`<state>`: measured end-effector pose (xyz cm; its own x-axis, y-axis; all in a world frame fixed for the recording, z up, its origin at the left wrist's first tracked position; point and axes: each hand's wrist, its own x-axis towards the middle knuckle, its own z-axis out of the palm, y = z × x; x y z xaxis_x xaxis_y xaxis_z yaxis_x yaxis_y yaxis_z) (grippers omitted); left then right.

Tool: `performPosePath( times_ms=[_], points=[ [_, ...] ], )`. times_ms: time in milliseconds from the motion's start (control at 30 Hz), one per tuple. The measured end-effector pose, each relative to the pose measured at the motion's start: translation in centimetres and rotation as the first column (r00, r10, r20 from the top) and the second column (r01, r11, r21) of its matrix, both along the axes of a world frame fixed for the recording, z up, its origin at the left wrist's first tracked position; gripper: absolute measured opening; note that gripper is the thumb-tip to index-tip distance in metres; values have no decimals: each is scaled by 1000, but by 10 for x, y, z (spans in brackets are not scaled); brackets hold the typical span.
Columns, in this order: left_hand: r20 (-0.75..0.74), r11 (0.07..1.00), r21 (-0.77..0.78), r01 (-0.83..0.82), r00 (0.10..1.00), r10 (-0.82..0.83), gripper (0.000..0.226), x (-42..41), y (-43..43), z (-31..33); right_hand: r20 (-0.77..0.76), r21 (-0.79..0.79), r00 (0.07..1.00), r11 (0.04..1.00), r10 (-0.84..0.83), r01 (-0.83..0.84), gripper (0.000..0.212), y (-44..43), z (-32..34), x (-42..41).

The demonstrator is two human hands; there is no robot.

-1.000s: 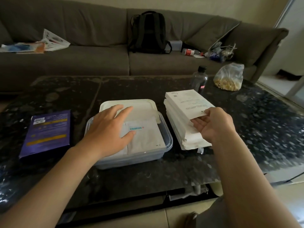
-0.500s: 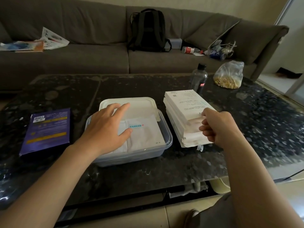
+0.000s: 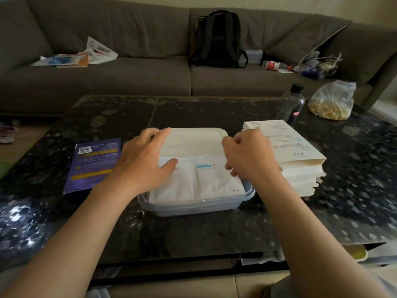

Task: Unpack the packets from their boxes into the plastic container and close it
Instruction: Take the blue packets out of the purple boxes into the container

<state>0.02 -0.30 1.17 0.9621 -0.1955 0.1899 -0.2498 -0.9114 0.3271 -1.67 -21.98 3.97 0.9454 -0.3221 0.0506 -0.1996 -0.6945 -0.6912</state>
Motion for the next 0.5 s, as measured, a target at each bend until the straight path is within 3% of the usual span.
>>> performPosePath(
  times_ms=[300,500],
  points=[
    [-73,970,106,-217,972,225,75,16,60,-2,56,-132,977,971,206,-198,40,77,-16,26],
    [-213,872,224,-436,851,480,91,37,99,-23,71,-255,947,924,313,-286,29,106,-27,35]
  ],
)
